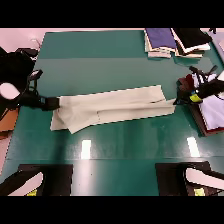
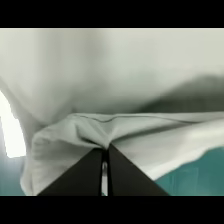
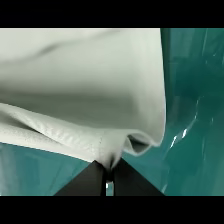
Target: Fold the shirts.
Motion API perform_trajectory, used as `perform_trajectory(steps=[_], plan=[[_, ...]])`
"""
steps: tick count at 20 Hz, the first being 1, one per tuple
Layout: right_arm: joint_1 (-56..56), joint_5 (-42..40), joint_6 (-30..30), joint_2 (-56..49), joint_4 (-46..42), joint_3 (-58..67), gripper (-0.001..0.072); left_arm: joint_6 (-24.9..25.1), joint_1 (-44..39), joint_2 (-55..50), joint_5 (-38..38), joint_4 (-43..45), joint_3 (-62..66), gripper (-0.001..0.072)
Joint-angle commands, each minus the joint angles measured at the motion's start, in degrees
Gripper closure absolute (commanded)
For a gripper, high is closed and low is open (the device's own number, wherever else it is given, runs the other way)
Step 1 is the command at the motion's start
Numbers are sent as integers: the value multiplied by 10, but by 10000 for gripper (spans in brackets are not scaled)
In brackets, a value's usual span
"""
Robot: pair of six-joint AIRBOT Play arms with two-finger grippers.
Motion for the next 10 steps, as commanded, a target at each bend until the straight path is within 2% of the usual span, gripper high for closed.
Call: perform_trajectory(steps=[1,5,6,7,8,10], plan=[[29,-13,9,-91,9,87,695,2,1,-82,55,1,47,682],[64,-27,24,-169,10,177,694,2,1,-93,94,-1,49,681],[69,-28,26,-184,10,196,684,2,1,-93,98,-2,49,643],[73,-33,26,-195,10,212,502,-2,1,-93,100,-4,49,348],[73,-36,26,-201,15,227,283,-11,1,-93,99,-4,51,121],[58,-32,1,-203,54,244,255,-15,1,-92,79,-4,68,119]])
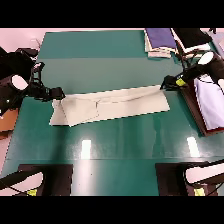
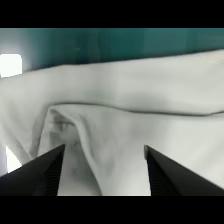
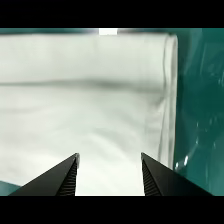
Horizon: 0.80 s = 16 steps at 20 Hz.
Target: Fold the shirts.
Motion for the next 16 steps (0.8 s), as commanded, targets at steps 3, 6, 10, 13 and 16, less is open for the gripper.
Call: perform_trajectory(steps=[3,6,10,13,16], plan=[[-54,22,-65,-2,91,2,248,-9,0,-3,-63,-5,47,233],[-121,30,-78,6,100,-72,116,-8,-1,-4,-81,-30,50,682],[-185,29,-123,-32,190,-140,122,-8,-49,-4,-68,-42,50,682],[-168,28,-143,-72,216,-148,127,-11,-105,-7,-39,-55,50,682],[-123,30,-152,-113,245,-116,195,-13,-153,-27,-14,-88,50,682]])
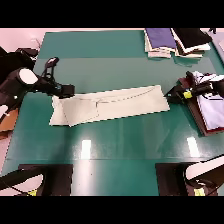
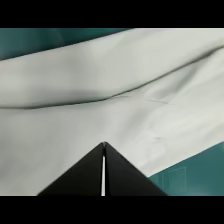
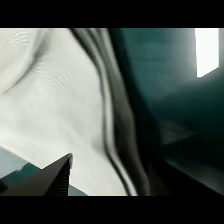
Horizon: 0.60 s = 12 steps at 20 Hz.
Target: Fold the shirts.
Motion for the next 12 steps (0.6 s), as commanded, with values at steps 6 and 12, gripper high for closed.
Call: perform_trajectory(steps=[6,12], plan=[[94,42,-36,-50,27,113,693,-3,-130,-109,119,-87,27,683],[136,63,4,74,27,189,694,-3,-184,-255,116,-97,154,683]])
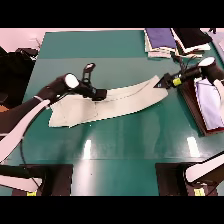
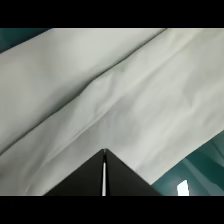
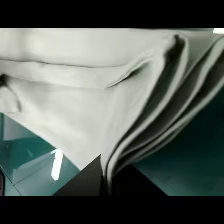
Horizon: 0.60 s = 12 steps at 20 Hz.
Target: Fold the shirts.
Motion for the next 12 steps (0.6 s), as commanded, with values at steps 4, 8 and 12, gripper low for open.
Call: perform_trajectory(steps=[4,8,12], plan=[[81,7,65,111,3,92,694,0,-32,-110,6,-13,92,683],[134,7,91,124,2,143,694,0,-32,-121,2,-15,92,683],[173,-3,107,124,3,160,693,0,-30,-121,-21,-7,97,683]])
